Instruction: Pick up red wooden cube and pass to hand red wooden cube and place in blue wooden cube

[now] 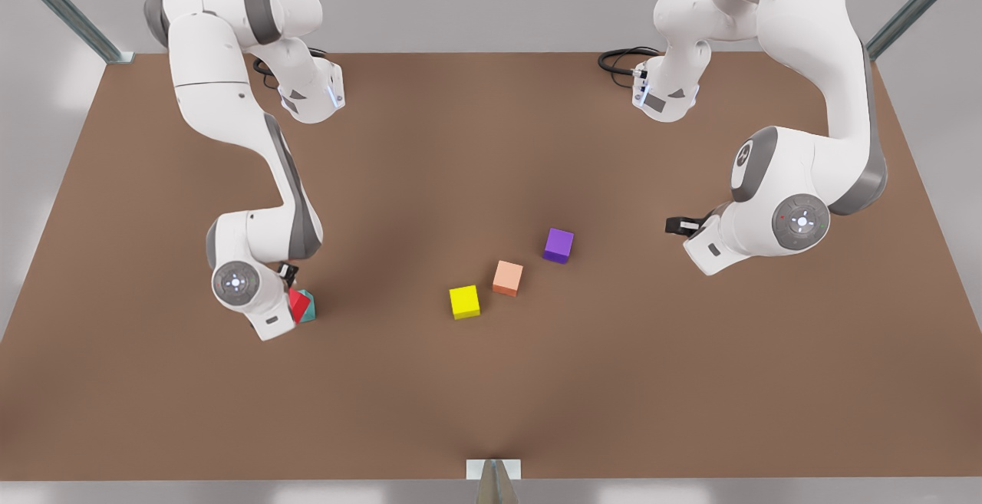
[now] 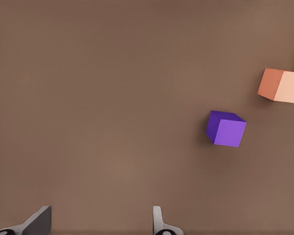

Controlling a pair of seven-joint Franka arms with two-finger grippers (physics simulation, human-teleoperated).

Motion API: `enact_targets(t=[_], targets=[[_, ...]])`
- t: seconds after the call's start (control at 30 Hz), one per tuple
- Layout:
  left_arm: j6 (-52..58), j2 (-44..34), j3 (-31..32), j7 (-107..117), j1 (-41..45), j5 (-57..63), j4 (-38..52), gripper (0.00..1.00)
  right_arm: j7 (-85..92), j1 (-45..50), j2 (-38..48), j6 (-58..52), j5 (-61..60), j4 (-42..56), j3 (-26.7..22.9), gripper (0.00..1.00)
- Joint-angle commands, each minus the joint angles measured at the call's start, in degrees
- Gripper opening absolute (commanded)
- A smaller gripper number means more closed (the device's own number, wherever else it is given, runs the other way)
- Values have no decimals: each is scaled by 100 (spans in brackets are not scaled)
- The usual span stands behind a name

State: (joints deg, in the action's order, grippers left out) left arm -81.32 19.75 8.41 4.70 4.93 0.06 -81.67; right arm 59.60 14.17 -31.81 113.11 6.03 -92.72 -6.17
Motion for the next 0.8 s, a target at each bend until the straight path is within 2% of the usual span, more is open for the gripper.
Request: enact_targets(t=[0.0, 0.07, 0.1, 0.13, 0.17, 0.2, 0.23, 0.3, 0.37, 0.4, 0.43, 0.5, 0.77], targets=[[2, -7, 3, 14, 0, 3, 2, 100, -177, 25, 105, -526, -31, 34, 1, 100], [2, -7, 3, 14, 0, 3, 2, 100, -526, 86, 211, -973, -513, 410, 1, 100], [2, -7, 3, 14, 0, 3, 2, 100, -1913, 8, 27, -1842, -1155, 1341, -16, 100], [2, -7, 3, 14, 0, 3, 2, 100, -3057, 42, -44, -2152, -1305, 1652, -7, 100], [2, -7, 3, 14, 0, 3, 2, 100, -5069, 60, -44, -2135, -1543, 1696, -7, 100], [2, -7, 3, 14, 0, 3, 2, 100, -6530, 209, -402, -2169, -1342, 2509, -60, 100], [11, -15, 3, 14, 0, 3, 2, 100, -6540, 245, -458, -2371, -1026, 2855, -43, 100], [11, -15, 3, 23, 0, 12, 11, 100, -6566, 227, 209, -3600, -710, 2882, -60, 100], [11, -15, 3, 14, 0, 3, 11, 100, -7146, -413, 1764, -4033, -225, 1935, 738, 100], [11, -15, 3, 14, 0, 3, 11, 100, -7156, -792, 2074, -4016, -120, 1626, 1091, 100], [11, -15, 3, 14, 0, 12, 11, 100, -7156, -863, 2267, -3911, -102, 1310, 1118, 100], [2, -15, 3, 14, 0, 12, 11, 100, -7156, -916, 2469, -3647, -102, 975, 1118, 100], [2, -15, 3, 14, 0, 12, 11, 100, -7173, -916, 2505, -3585, -155, 949, 1118, 100]])
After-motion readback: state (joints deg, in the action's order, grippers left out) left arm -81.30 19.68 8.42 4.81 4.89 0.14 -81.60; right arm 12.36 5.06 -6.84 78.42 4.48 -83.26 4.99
